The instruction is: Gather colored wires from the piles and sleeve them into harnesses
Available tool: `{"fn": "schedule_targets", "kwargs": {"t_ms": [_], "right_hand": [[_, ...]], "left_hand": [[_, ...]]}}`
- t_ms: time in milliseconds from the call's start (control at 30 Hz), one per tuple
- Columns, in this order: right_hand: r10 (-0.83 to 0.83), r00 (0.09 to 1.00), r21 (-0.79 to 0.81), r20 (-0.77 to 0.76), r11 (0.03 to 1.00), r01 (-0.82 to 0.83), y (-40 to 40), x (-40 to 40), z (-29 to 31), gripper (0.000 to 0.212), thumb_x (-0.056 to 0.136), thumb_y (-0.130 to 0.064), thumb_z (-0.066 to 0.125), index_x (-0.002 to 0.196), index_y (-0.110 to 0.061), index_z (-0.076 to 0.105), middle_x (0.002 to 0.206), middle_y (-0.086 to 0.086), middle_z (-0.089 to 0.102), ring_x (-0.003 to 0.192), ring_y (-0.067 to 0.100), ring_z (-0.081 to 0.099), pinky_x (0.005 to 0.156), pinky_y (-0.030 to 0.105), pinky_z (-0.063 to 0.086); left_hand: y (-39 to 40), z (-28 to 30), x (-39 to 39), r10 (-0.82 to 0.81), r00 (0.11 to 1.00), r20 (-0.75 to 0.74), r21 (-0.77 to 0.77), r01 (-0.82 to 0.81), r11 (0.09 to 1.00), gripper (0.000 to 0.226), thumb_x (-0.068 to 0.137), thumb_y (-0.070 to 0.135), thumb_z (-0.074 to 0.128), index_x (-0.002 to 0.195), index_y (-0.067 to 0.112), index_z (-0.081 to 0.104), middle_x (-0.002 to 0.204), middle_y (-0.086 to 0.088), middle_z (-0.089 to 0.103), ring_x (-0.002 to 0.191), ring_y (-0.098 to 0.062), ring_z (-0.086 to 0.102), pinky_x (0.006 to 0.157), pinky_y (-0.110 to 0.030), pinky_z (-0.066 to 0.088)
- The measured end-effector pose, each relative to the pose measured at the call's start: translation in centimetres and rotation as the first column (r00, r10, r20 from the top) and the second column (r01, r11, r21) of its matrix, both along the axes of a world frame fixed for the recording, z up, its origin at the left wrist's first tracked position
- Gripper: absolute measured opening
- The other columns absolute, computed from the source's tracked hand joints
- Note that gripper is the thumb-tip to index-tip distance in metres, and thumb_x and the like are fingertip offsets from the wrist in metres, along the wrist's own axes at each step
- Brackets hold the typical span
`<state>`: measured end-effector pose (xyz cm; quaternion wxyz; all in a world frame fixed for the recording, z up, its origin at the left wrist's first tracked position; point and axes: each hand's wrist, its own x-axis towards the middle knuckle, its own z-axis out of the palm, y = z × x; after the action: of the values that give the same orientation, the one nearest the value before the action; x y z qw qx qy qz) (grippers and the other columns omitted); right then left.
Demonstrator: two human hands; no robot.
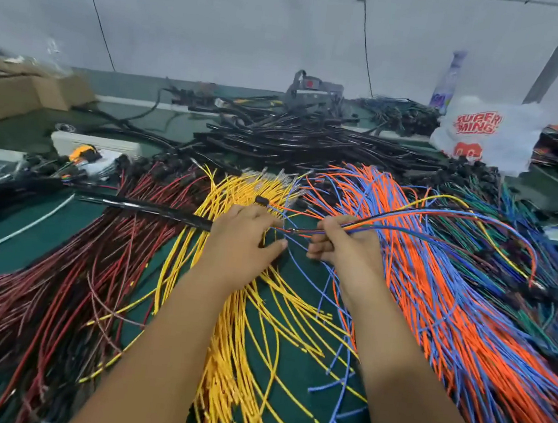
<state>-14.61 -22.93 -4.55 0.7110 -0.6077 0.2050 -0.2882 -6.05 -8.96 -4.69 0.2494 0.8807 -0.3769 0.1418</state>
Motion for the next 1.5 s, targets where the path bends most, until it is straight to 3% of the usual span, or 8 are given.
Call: {"fn": "schedule_targets", "kwargs": {"t_ms": [333,700,900,1000,1100,1300,1400,1500], "right_hand": [[-0.003,1.0,0.062,0.018,0.998,0.002,0.0,0.5,0.3,0.022,0.098,-0.013,0.054,0.08,-0.006,0.065,0.058,0.005,0.063,0.049,0.015,0.061,0.051,0.027,0.054],[0.012,0.979,0.327,0.202,0.942,-0.079,0.1,0.0,0.9,0.02,0.098,-0.011,0.053,0.086,0.002,0.062,0.057,0.005,0.062,0.051,0.015,0.062,0.053,0.025,0.054],[0.049,0.953,0.401,0.3,0.9,-0.172,0.1,-0.2,1.1,0.021,0.098,-0.011,0.051,0.086,0.002,0.061,0.059,0.005,0.063,0.053,0.013,0.062,0.054,0.025,0.054],[0.1,0.953,0.338,0.286,0.92,-0.197,0.5,-0.2,1.0,0.021,0.099,-0.011,0.049,0.085,0.0,0.061,0.058,0.005,0.063,0.052,0.014,0.062,0.054,0.025,0.055],[0.182,0.951,0.249,0.249,0.937,-0.245,1.0,0.0,1.0,0.018,0.098,-0.011,0.05,0.087,0.0,0.06,0.059,0.006,0.063,0.051,0.015,0.061,0.054,0.026,0.055],[0.237,0.953,0.159,0.188,0.95,-0.268,1.2,0.0,0.9,0.014,0.097,-0.008,0.052,0.086,-0.003,0.059,0.061,0.009,0.063,0.049,0.017,0.06,0.051,0.028,0.054],[0.243,0.952,0.165,0.187,0.948,-0.274,1.2,0.1,0.8,0.011,0.097,-0.008,0.053,0.091,0.0,0.058,0.061,0.009,0.064,0.049,0.016,0.06,0.05,0.027,0.053],[0.24,0.952,0.169,0.191,0.947,-0.273,1.1,0.2,0.7,0.011,0.096,-0.009,0.055,0.096,0.002,0.059,0.062,0.009,0.065,0.051,0.017,0.061,0.052,0.028,0.053]], "left_hand": [[2.4,0.9,0.2,-0.192,0.925,-0.328,-0.05,0.186,0.981,0.016,0.083,0.04,0.066,0.09,0.037,0.052,0.119,0.016,0.045,0.119,-0.009,0.029,0.104,-0.036,0.024],[3.7,2.1,0.6,-0.301,0.797,-0.523,-0.057,0.32,0.946,0.049,0.045,0.063,0.077,0.092,0.052,0.069,0.122,0.034,0.042,0.124,0.005,0.027,0.099,-0.029,0.023],[3.2,1.0,0.6,-0.272,0.869,-0.412,-0.094,0.256,0.962,0.03,0.057,0.061,0.068,0.064,0.032,0.072,0.102,0.025,0.064,0.106,0.006,0.048,0.093,-0.033,0.036],[2.6,1.0,-0.2,-0.207,0.903,-0.377,-0.32,0.083,0.944,0.04,0.076,0.061,0.051,0.066,0.023,0.061,0.069,0.005,0.063,0.069,-0.014,0.06,0.066,-0.037,0.044],[2.3,1.6,-0.4,-0.221,0.898,-0.381,-0.53,-0.016,0.848,0.052,0.084,0.066,0.035,0.077,0.016,0.047,0.066,0.002,0.044,0.059,-0.013,0.043,0.062,-0.035,0.039],[1.3,2.0,-1.1,-0.281,0.874,-0.396,-0.483,0.062,0.874,0.02,0.082,0.036,0.07,0.102,0.034,0.065,0.083,0.012,0.06,0.061,0.005,0.049,0.06,-0.008,0.037],[0.9,1.8,-1.3,-0.309,0.863,-0.399,-0.511,0.07,0.857,0.006,0.086,0.023,0.068,0.089,0.023,0.073,0.077,0.012,0.069,0.07,0.006,0.059,0.068,-0.01,0.042],[0.9,1.7,-1.0,-0.304,0.843,-0.444,-0.596,-0.024,0.803,0.013,0.087,0.02,0.068,0.078,0.015,0.074,0.057,0.017,0.065,0.056,0.007,0.056,0.055,-0.003,0.036]]}}
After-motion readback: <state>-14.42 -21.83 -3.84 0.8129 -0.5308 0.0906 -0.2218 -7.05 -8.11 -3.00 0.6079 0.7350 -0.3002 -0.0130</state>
